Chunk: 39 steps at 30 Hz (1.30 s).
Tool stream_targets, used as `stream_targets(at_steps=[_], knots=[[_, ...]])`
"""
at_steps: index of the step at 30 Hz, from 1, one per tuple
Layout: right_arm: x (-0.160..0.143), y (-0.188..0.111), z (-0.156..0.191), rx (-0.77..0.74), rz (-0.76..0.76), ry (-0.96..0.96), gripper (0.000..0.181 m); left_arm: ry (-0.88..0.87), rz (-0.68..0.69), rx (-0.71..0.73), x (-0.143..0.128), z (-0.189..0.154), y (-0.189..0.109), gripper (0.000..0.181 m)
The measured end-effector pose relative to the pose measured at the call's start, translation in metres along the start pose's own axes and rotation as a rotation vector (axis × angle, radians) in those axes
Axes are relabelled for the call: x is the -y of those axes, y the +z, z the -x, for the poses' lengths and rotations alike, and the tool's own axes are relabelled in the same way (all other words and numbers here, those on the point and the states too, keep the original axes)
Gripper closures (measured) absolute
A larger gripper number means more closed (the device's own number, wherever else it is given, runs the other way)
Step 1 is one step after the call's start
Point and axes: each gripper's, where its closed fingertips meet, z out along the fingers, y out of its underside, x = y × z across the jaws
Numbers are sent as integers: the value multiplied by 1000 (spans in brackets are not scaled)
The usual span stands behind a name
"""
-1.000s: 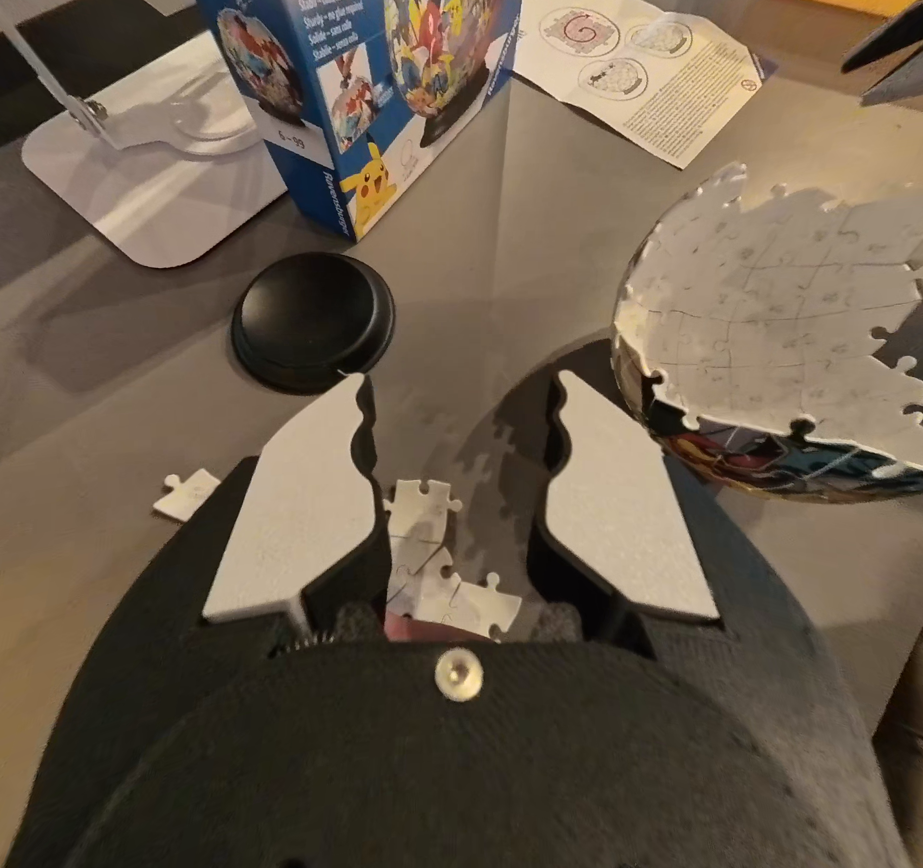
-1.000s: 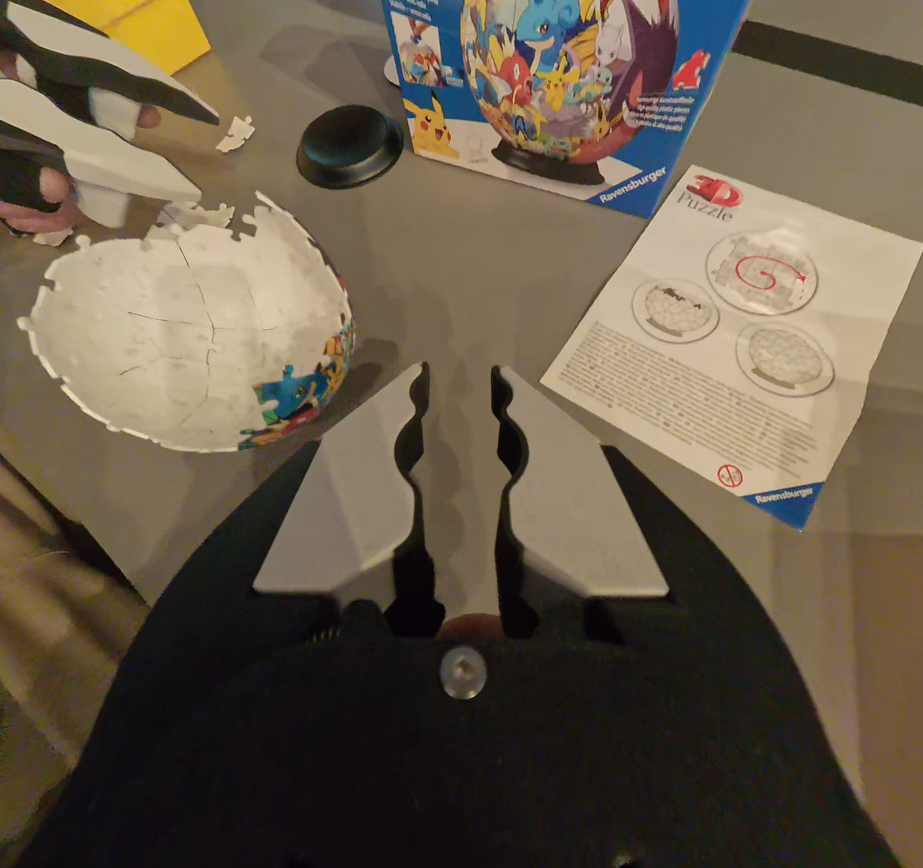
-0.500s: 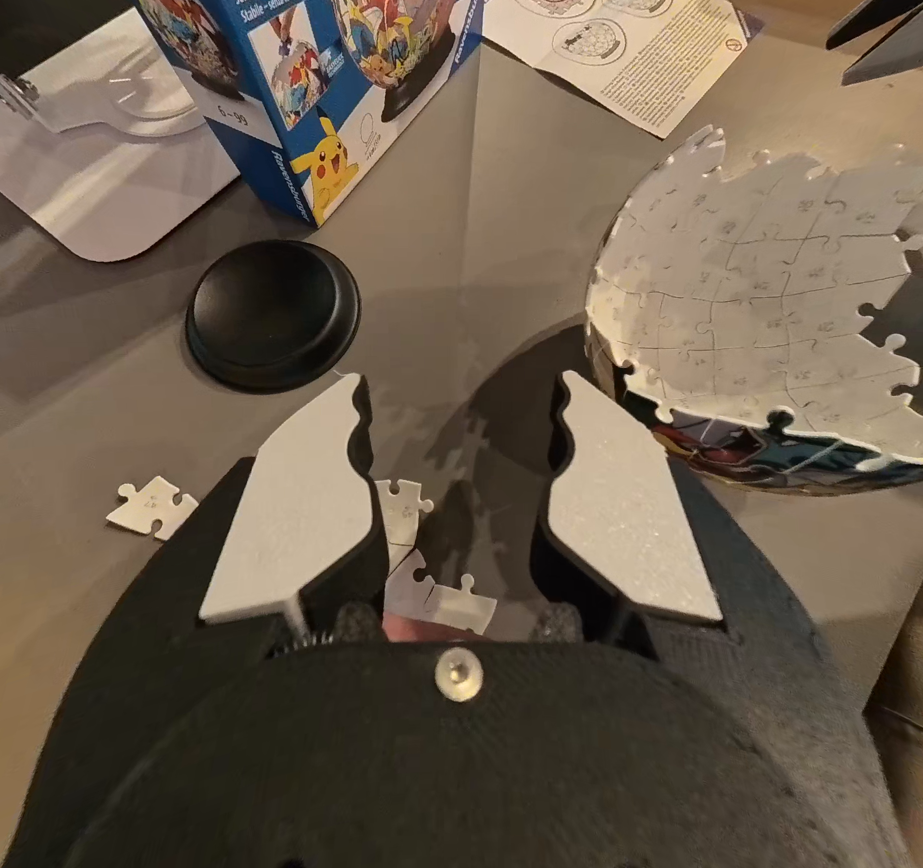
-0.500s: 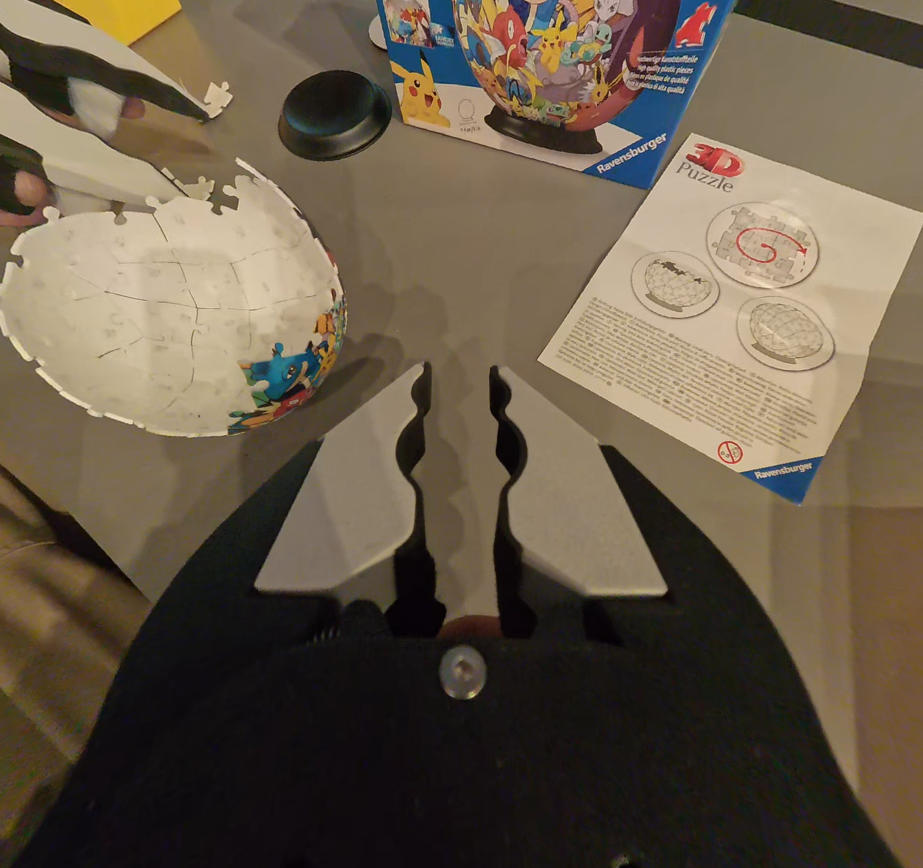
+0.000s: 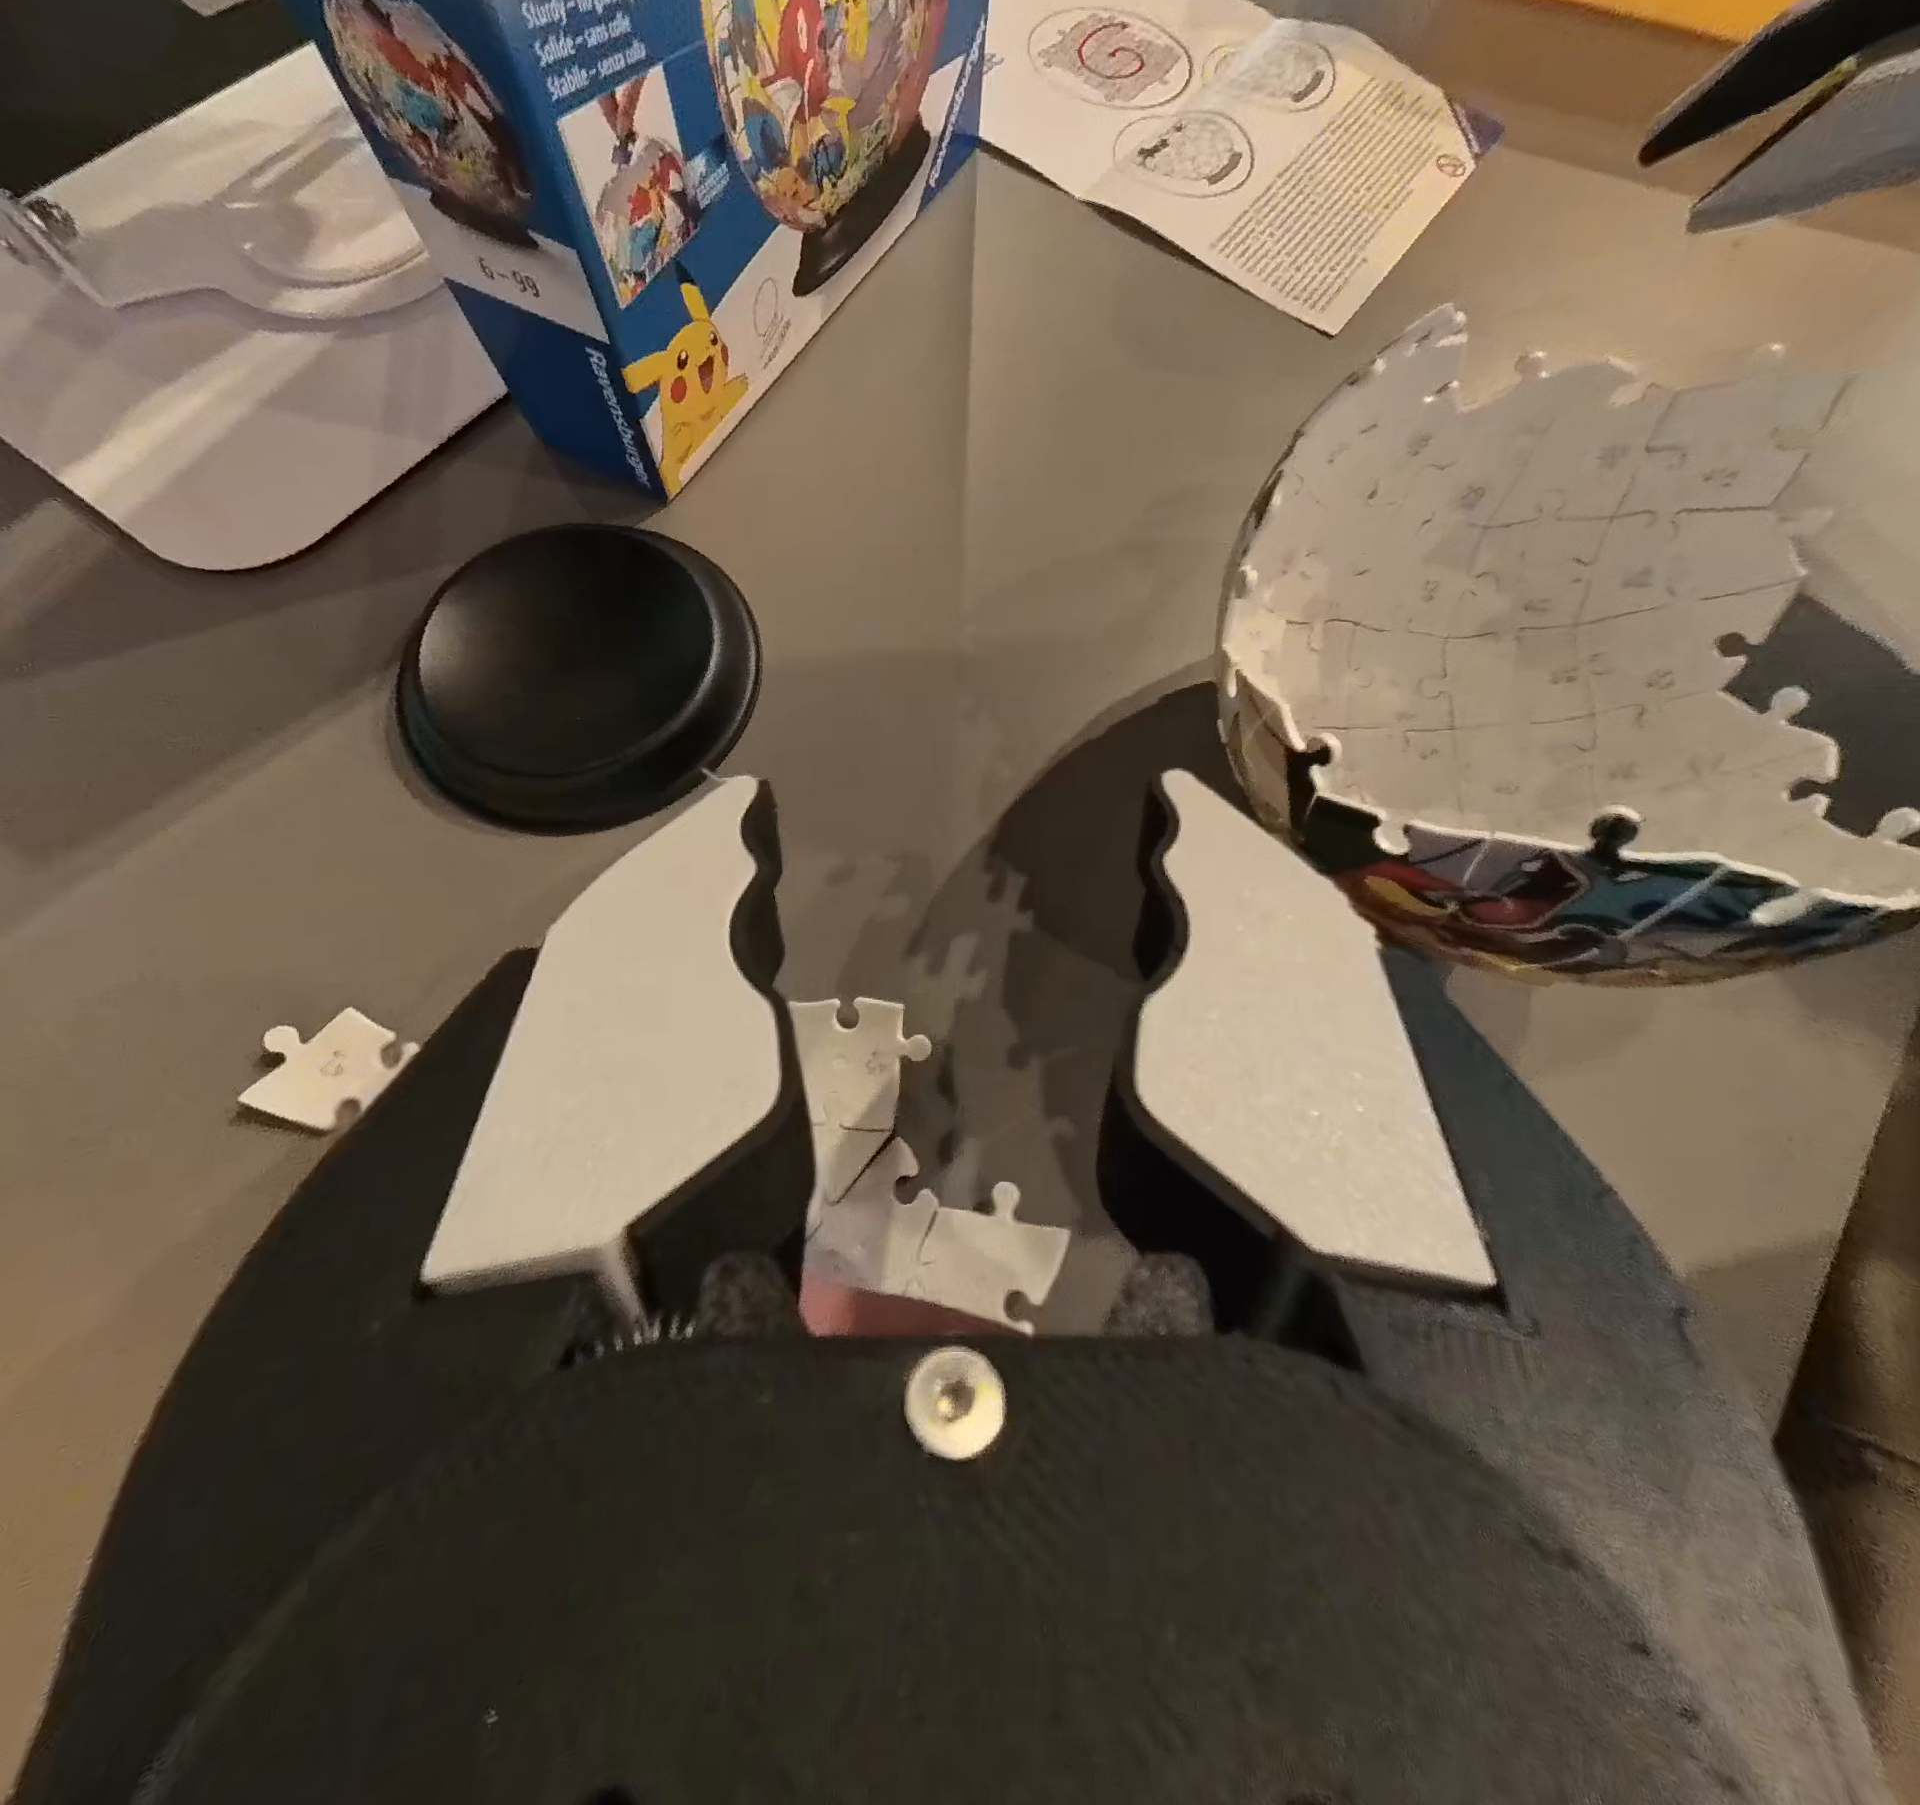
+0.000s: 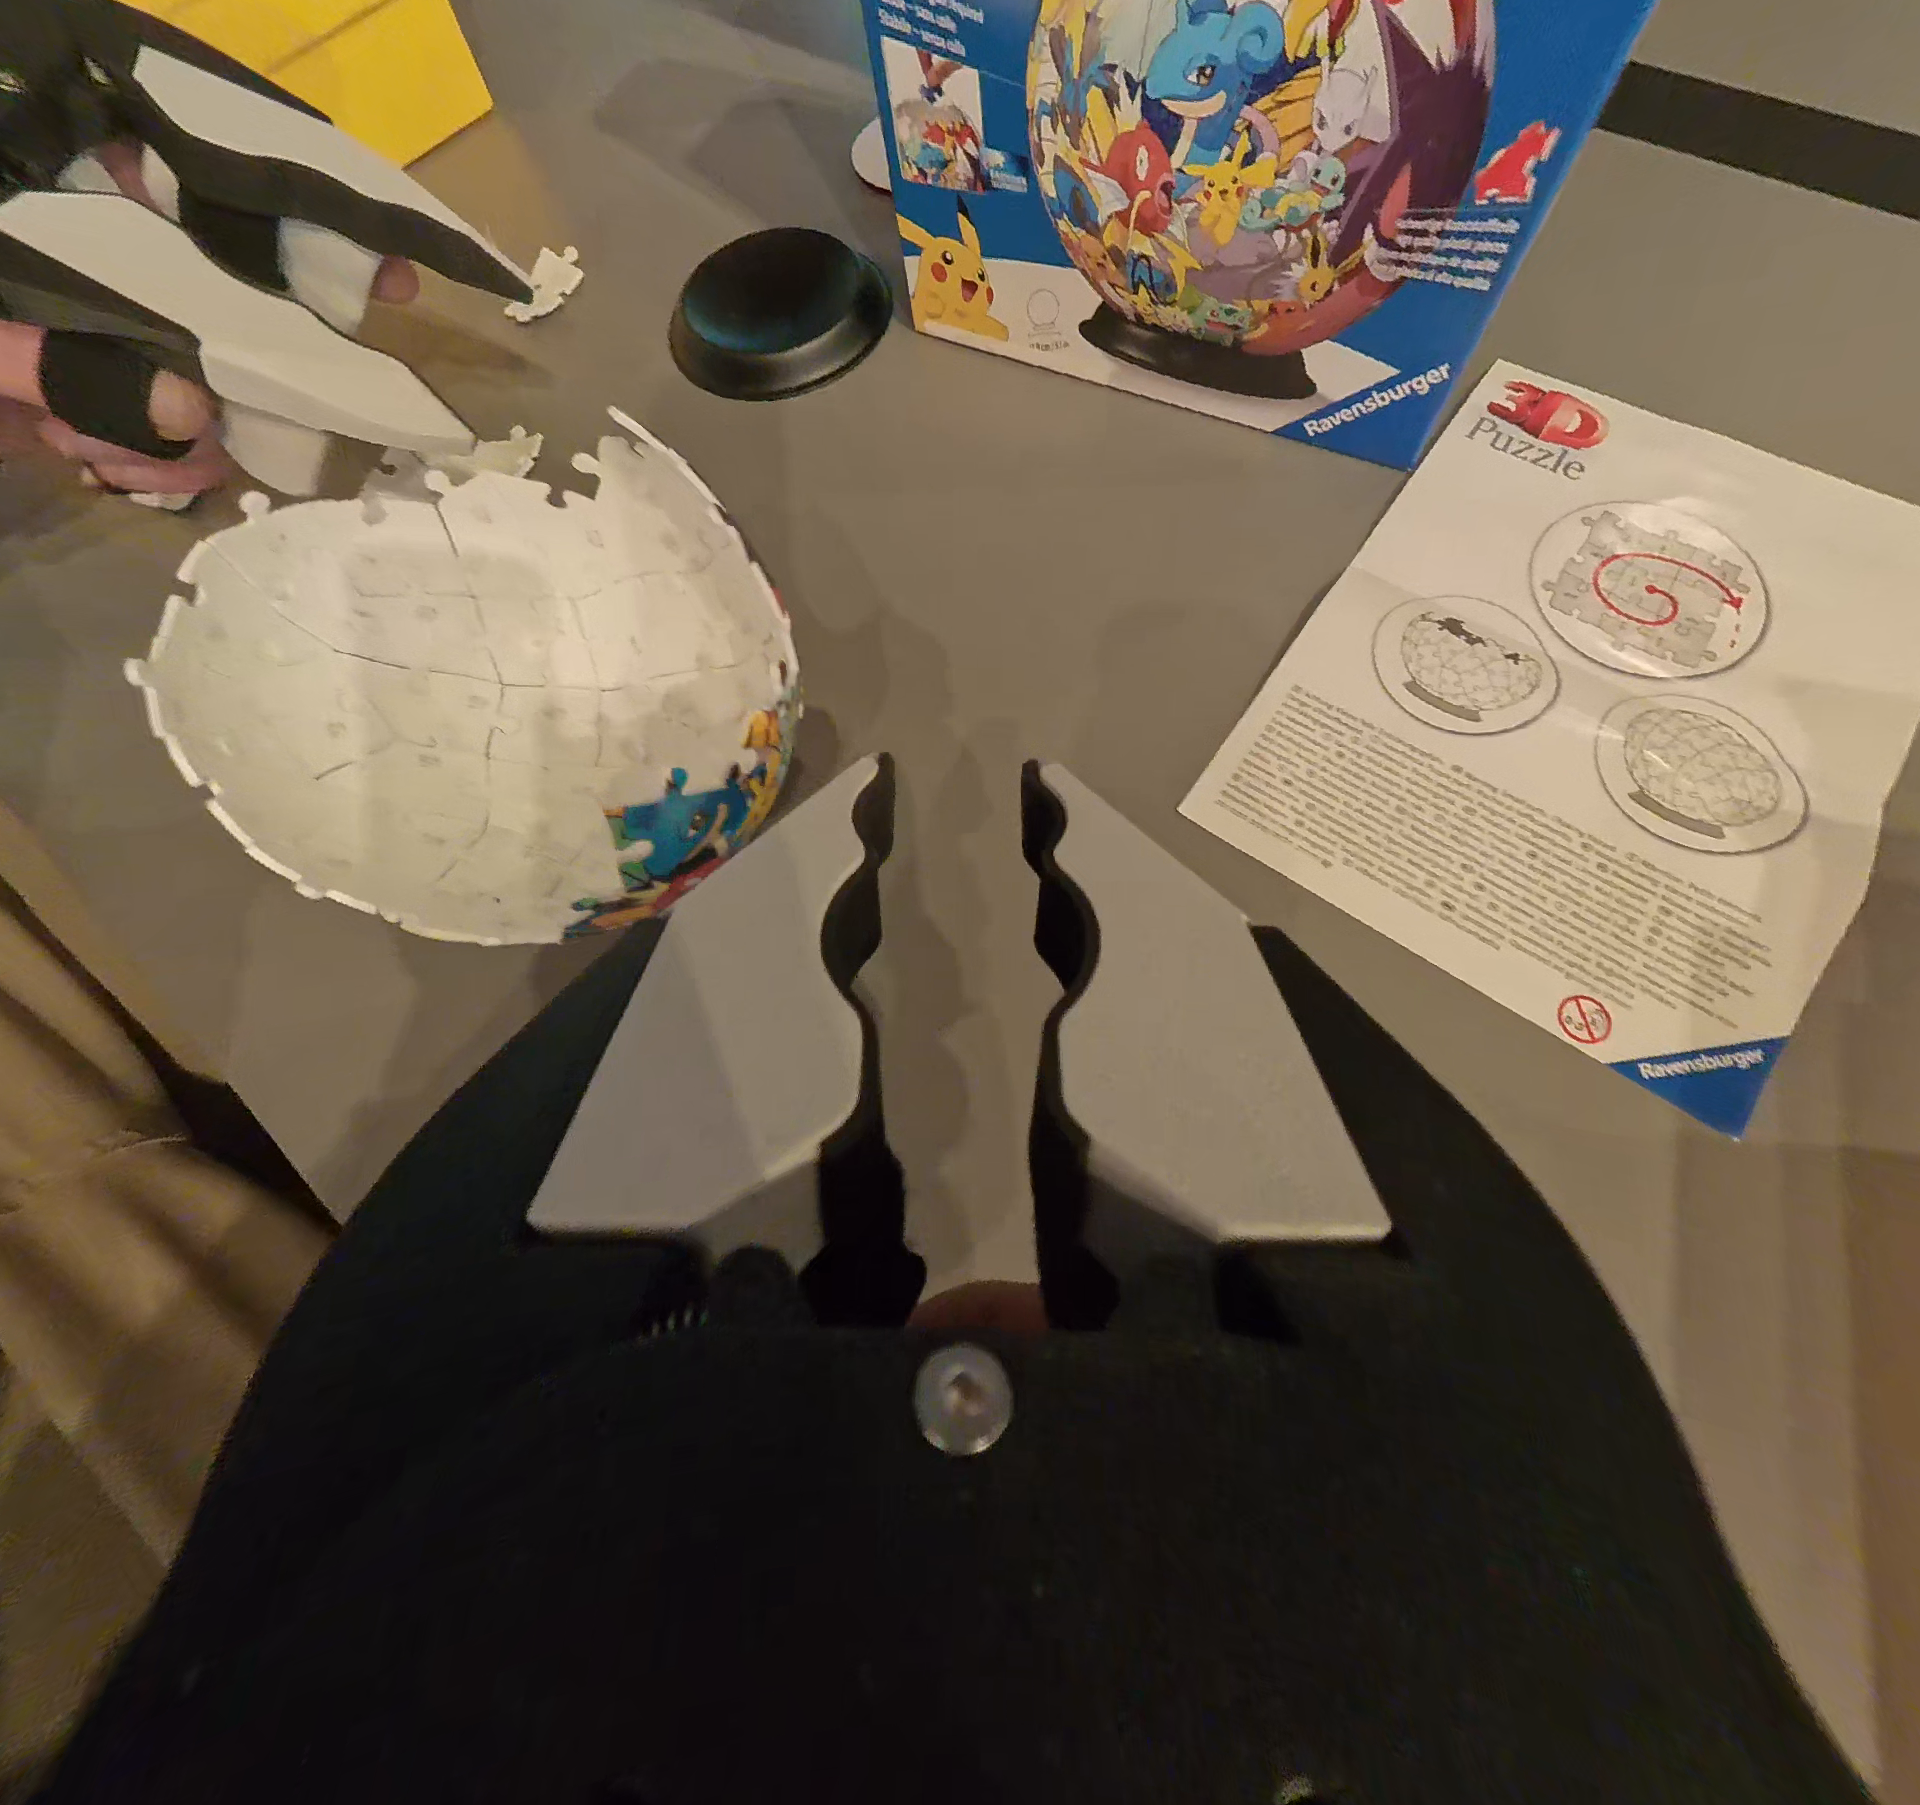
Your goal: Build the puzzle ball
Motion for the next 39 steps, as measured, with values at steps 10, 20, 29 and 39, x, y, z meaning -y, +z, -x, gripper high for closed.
stream_targets(at_steps=[10,20,29,39], knots=[[2,13,15,41,-18,-26,157,28,-4,-85,-2,-12,-15,115],[12,2,16,80,-74,15,156,69,40,-263,-11,-56,-30,110],[6,7,22,115,-54,24,154,80,71,-255,-18,-64,-16,108],[3,7,14,116,-50,73,154,28,56,-230,-17,-56,-7,110]])
